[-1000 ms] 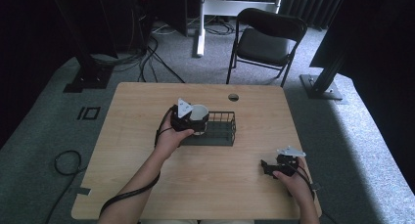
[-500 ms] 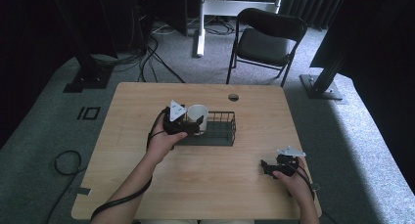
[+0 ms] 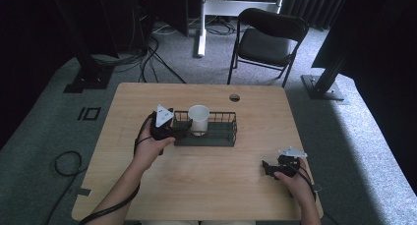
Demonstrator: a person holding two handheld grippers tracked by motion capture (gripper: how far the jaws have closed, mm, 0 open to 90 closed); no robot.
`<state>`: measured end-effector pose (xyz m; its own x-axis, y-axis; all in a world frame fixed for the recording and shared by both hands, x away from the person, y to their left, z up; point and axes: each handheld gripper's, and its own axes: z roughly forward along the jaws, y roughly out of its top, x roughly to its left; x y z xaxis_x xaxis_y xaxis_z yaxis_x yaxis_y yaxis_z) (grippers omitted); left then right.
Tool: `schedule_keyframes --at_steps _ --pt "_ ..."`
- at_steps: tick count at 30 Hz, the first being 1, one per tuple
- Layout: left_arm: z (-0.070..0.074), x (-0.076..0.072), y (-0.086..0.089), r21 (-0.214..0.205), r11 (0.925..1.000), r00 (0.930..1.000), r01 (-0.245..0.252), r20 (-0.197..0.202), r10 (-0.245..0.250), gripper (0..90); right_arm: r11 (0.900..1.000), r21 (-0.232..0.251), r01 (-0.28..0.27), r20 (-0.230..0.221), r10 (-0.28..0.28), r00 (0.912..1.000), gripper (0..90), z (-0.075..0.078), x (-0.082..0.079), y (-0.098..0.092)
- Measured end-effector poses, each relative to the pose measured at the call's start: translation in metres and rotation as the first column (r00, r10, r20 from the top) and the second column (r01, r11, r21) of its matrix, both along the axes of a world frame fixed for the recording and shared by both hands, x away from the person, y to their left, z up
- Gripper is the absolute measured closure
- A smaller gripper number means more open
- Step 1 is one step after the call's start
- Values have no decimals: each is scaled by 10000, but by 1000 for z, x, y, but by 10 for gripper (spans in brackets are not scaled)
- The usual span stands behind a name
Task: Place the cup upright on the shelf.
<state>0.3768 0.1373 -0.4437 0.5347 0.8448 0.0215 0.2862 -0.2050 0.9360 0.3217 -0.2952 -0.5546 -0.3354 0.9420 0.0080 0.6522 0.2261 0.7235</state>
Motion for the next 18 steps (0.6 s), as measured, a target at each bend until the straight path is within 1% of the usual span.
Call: schedule_keyframes --at_steps 1,2,5,6,7,8,9,12,13,18 --pt "0 0 0 0 10000 10000 0 0 0 150 10000 0 0 0 0 10000 103 0 0 0" --pt "-1 -3 5 67 9999 10000 -80 42 80 150 10000 -4 -1 0 1 10000 103 0 0 0" --pt "-2 -7 10 40 9999 9999 -121 30 121 150 10000 5 6 -3 -6 10000 103 0 0 0" --pt "-3 -10 15 89 9999 9999 -146 65 146 150 10000 8 8 -4 -8 10000 103 0 0 0" --pt "-3 -10 15 89 9999 9999 -146 65 146 150 10000 8 8 -4 -8 10000 103 0 0 0" --pt "-4 -13 21 83 9997 9997 -226 70 226 150 10000 10 8 -3 -8 10000 103 0 0 0" --pt "-4 -13 21 83 9997 9997 -226 70 226 150 10000 10 8 -3 -8 10000 103 0 0 0" --pt "-9 -18 31 115 9992 9993 -370 -11 370 150 10000 4 4 -3 -4 10000 103 0 0 0" --pt "-9 -18 31 115 9992 9993 -370 -11 370 150 10000 4 4 -3 -4 10000 103 0 0 0" --pt "-17 -25 44 195 9986 9988 -488 -87 489 150 10000 -4 4 -7 -4 10000 103 0 0 0"
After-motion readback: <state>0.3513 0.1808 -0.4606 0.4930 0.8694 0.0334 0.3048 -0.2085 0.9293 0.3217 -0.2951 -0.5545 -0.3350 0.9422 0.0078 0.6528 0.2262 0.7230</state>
